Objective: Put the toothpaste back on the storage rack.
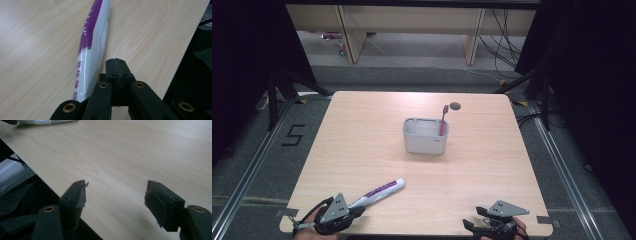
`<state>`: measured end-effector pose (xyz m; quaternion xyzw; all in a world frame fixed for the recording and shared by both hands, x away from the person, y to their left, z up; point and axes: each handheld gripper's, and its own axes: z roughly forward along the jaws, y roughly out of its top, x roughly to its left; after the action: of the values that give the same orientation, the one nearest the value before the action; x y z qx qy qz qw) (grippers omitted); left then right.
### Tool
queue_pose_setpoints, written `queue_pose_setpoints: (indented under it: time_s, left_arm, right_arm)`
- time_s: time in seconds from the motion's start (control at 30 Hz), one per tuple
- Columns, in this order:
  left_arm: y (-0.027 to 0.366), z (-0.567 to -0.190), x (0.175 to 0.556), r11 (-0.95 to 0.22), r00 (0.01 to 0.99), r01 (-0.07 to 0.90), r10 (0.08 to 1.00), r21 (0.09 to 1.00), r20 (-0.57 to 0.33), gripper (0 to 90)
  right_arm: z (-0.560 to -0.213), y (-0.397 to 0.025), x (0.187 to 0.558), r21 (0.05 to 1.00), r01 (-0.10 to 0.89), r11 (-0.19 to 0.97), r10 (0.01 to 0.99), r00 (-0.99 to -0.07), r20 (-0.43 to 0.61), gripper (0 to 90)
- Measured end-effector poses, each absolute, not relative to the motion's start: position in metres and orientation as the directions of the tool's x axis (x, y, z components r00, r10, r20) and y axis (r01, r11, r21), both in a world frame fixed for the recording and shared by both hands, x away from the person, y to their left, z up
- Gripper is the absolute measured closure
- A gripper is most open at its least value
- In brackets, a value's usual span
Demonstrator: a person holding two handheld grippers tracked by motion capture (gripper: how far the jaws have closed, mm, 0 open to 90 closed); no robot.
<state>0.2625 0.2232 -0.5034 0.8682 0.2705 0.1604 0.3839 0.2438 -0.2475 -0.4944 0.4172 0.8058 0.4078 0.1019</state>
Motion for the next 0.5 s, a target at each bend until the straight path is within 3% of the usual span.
queue_pose_setpoints:
  time_s: [0.03, 0.2, 0.5]
  left_arm:
    - [0.223, -0.504, 0.263, -0.552, 0.801, 0.348, 0.596, 0.758, 0.066, 89.3]
    - [0.23, -0.503, 0.268, -0.595, 0.801, 0.328, 0.587, 0.734, 0.118, 89.4]
    - [0.234, -0.505, 0.278, -0.592, 0.795, 0.335, 0.595, 0.733, 0.118, 89.4]
  right_arm:
    - [-0.493, -0.245, 0.24, 0.718, 0.636, 0.284, 0.772, -0.596, 0.222, 33.3]
    - [-0.492, -0.247, 0.241, 0.722, 0.624, 0.3, 0.77, -0.605, 0.203, 33.4]
    - [-0.492, -0.248, 0.243, 0.725, 0.612, 0.314, 0.763, -0.618, 0.191, 33.4]
